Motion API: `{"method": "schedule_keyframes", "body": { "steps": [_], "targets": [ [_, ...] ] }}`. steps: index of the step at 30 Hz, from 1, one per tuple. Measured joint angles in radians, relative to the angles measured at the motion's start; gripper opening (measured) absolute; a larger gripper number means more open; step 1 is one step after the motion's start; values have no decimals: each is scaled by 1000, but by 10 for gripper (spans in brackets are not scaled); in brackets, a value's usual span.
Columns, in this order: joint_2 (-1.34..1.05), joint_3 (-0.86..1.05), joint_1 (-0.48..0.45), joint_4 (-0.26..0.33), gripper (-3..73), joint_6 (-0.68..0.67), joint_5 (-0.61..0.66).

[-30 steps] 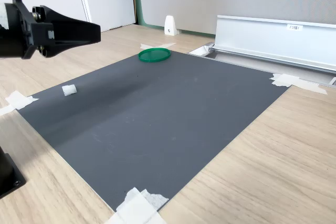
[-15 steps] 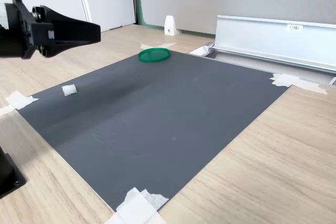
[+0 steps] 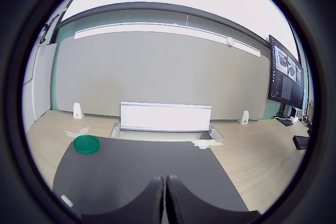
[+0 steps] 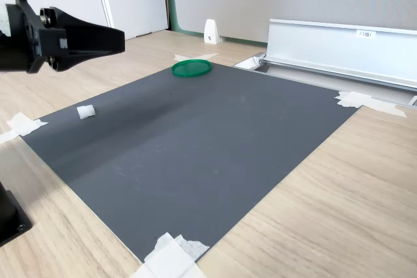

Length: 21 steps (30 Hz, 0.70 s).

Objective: Grasp a white terminal and put it on the green lid.

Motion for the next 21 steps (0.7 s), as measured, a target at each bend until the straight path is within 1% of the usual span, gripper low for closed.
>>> {"method": "schedule_keyframes", "body": {
  "steps": [11,15,16,21],
  "targets": [
    [0,-9,0,0,-8,0,14],
    [53,-87,0,-1,-8,0,78],
    [84,-116,0,-10,-8,0,94],
    [250,-254,0,-10,-8,0,239]
  ]
}}
